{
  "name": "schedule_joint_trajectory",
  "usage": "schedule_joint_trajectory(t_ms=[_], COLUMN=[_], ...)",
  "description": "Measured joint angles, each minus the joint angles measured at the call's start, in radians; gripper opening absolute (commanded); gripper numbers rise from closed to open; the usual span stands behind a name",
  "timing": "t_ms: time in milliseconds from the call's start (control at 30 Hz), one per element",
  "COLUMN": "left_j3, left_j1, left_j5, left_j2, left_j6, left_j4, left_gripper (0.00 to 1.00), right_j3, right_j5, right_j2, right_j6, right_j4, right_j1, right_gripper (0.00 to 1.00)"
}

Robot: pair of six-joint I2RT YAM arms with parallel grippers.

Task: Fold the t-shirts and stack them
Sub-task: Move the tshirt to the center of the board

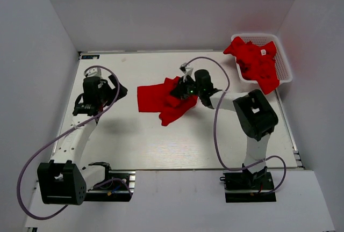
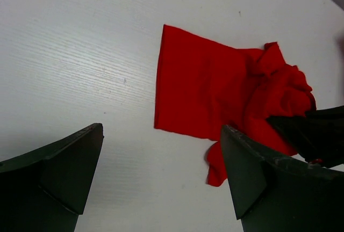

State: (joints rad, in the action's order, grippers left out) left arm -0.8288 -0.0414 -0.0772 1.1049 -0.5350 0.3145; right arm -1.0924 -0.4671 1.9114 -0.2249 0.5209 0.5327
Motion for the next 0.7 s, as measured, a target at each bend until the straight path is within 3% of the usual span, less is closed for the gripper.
schedule_joint_trajectory(t_ms=[33,100,133,400,700], left_j3=[0.002,0.003,0.004,0.000,-0.071], left_j1=[0.000,0.000,0.000,-0.003,-0.008], left_j5=[-0.005,-0.018,-0.024,-0.080,-0.068], left_j2=[0.018,0.050,0.063,0.130,0.131], left_j6=[0.004,0.014,0.019,0.065,0.109], left_j4=[-0.001,-0.002,-0.003,-0.011,0.048], left_gripper=[1.00,1.00,1.00,1.00,1.00], right_j3=[-0.009,-0.018,-0.021,-0.053,-0.055], right_j5=[0.017,0.048,0.059,0.209,0.491], right_j2=[0.024,0.038,0.037,-0.062,-0.407], right_j6=[0.011,0.028,0.043,0.090,0.020], right_j4=[-0.028,-0.075,-0.088,-0.241,-0.527], right_j1=[0.016,0.040,0.053,0.089,0.084], right_gripper=[0.26,0.49,0.90,0.90,0.90])
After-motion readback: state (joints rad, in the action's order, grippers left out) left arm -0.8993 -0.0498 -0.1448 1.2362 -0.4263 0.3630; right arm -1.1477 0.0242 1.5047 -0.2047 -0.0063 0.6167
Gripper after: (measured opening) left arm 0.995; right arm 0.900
